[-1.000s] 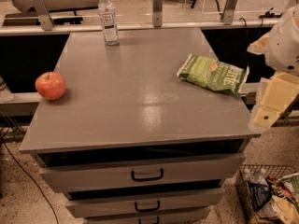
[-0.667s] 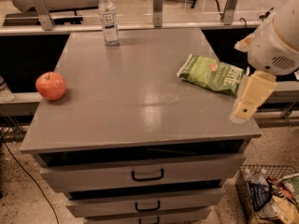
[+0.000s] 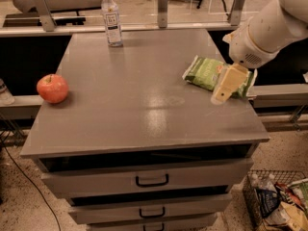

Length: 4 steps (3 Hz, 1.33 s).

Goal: Pick green jalapeno chip bag

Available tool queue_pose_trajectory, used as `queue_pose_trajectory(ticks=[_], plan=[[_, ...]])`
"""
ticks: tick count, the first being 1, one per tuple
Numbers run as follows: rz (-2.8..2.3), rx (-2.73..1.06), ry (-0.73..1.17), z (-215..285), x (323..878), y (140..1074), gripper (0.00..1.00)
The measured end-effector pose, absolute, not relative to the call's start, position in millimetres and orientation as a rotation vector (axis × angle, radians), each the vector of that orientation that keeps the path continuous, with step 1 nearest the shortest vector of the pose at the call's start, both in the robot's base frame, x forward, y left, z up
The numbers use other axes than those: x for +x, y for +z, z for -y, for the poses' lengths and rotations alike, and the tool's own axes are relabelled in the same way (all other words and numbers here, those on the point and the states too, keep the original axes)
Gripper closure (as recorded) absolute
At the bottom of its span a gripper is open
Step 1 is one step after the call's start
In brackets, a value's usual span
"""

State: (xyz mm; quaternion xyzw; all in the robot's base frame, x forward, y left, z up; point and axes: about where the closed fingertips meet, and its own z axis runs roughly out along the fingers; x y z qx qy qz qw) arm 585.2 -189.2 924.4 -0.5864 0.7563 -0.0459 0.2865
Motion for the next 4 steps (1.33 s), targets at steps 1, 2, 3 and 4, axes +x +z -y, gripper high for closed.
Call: queue_pose_trajectory(ticks=[1,2,3,4], plan=[[-2.028,-1.505,-0.107,198.8,632.2,909.9,0.0],[-2.076,-1.42,-0.033,211.9,671.0,888.8,0.0],[-2.123,-1.362,0.03,215.0,690.8,866.5,0.0],[-2.16,-1.318,0.076,216.2,702.4,849.9,0.16]])
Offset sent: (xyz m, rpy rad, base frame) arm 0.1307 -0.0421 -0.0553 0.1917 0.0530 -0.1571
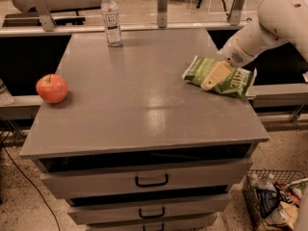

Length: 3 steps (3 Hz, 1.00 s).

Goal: Pick green jalapeno chip bag

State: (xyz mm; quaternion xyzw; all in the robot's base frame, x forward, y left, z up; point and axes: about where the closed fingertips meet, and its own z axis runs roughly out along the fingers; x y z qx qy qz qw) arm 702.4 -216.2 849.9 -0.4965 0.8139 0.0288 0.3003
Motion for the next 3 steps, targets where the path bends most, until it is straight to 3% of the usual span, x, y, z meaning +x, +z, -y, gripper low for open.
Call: queue_pose_trajectory(ticks=[3], plan=[[-2.091,-1.301,0.209,187.3,701.4,873.8,0.87]])
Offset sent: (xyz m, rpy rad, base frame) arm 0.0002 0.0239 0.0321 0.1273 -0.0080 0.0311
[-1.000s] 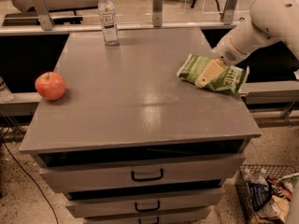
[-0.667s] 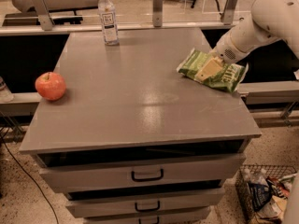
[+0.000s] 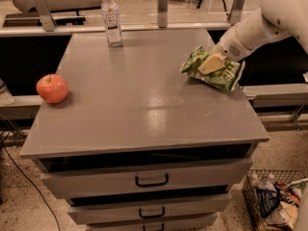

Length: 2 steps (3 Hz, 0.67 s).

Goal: Pick green jalapeno chip bag

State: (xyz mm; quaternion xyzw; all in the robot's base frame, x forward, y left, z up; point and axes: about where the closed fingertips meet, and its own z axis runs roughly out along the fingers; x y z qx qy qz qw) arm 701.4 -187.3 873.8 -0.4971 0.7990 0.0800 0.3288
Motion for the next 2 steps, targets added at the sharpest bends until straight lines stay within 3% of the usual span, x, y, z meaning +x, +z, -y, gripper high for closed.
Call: queue_pose_trajectory(ticks=[1,2], plan=[[-2.041,-1.324,0.255,167.1,697.6,884.1,1.0],[-1.952,-1.338,0.329,135.6,696.0,905.3,1.0]])
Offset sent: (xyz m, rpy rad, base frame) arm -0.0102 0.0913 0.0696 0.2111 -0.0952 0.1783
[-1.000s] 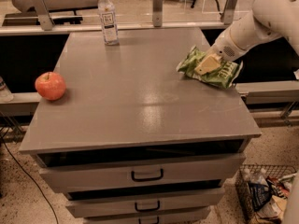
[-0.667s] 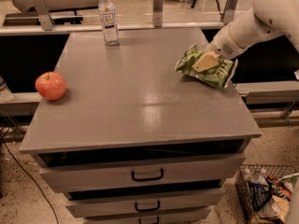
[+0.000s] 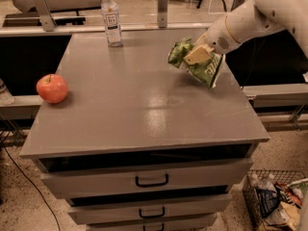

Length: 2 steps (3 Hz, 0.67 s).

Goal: Pick green jalapeno chip bag

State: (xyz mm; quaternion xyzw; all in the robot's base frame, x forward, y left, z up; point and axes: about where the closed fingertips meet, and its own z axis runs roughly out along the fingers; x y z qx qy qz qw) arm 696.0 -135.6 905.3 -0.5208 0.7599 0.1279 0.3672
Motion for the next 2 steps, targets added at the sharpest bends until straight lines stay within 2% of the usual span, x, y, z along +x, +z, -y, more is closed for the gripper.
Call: queue_pose_trajectory(ticks=[1,2], plan=[[-1.751,-1.324,0.516,87.3,685.5,959.3,1.0],[-1.644,-1.302,0.61,62.2,670.8,999.8,1.0]])
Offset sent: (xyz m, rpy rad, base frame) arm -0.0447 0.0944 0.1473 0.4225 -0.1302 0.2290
